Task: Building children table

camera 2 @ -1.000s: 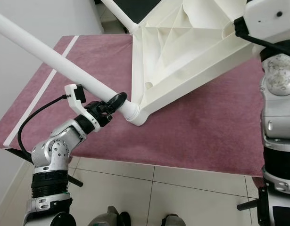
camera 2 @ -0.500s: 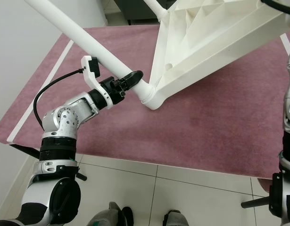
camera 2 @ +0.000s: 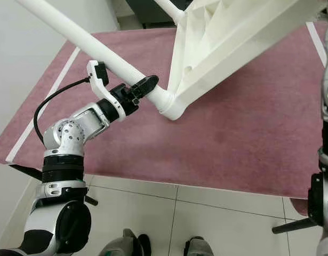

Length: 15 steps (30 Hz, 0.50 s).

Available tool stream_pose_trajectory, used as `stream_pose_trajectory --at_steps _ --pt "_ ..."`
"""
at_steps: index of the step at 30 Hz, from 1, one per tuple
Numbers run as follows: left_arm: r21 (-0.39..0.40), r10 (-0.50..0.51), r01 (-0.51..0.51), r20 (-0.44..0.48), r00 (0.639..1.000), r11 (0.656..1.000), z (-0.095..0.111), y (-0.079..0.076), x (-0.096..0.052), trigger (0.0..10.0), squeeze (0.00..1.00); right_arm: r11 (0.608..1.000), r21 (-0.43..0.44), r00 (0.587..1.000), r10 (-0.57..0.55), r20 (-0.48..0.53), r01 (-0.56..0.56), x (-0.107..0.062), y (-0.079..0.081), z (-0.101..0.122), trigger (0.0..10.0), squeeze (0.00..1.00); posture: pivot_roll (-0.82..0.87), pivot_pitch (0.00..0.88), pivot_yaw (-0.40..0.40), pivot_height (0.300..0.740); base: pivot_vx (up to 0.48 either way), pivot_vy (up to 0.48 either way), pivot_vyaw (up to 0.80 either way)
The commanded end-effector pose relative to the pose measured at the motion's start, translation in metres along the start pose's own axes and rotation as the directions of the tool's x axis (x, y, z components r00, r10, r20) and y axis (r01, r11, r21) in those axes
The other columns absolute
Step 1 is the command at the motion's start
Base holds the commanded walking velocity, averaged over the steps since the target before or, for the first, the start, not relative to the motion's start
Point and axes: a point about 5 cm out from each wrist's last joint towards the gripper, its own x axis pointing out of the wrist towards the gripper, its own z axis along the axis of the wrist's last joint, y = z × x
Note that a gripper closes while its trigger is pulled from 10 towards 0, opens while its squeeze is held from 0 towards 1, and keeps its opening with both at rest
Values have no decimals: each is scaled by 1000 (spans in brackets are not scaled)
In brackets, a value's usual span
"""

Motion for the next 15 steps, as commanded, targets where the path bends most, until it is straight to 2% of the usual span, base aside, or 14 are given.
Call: stream_pose_trajectory --at_steps 1,3,4,6,8,9,12,13,14,15 --pt "-306 39 -179 -413 910 935 -121 -46 38 0 0 963 -25 816 -213 537 268 -7 -54 80 0 0 -196 140 144 740 0 0 0" --pt "-313 40 -207 -465 884 927 -132 -45 36 0 0 964 -19 802 -209 559 265 -5 -54 86 0 0 -199 141 147 740 0 0 0" --pt "-313 40 -207 -465 884 927 -132 -45 36 0 0 964 -19 802 -209 559 265 -5 -54 86 0 0 -199 141 147 740 0 0 0" --pt "-294 88 -264 -500 862 918 -141 -36 28 0 0 970 -4 791 -195 580 242 -4 -51 93 0 0 -203 146 152 740 0 0 0" --pt "-294 88 -264 -500 862 918 -141 -36 28 0 0 970 -4 791 -195 580 242 -4 -51 93 0 0 -203 146 152 740 0 0 0" --pt "-282 126 -302 -507 853 911 -144 -28 22 0 0 975 7 791 -185 584 222 -4 -48 95 0 0 -205 149 151 740 0 0 0" --pt "-282 126 -302 -507 853 911 -144 -28 22 0 0 975 7 791 -185 584 222 -4 -48 95 0 0 -205 149 151 740 0 0 0" --pt "-270 239 -400 -477 846 876 -142 -6 5 2392 0 987 26 822 -145 551 157 -8 -30 88 0 0 -195 153 146 740 0 0 0" --pt "-270 239 -400 -477 846 876 -142 -6 5 2392 0 987 26 822 -145 551 157 -8 -30 88 0 0 -195 153 146 740 0 0 0" --pt "-258 281 -423 -446 850 869 -138 2 -1 4471 0 992 22 846 -116 521 123 -9 -20 80 0 0 -190 152 143 740 0 0 0"
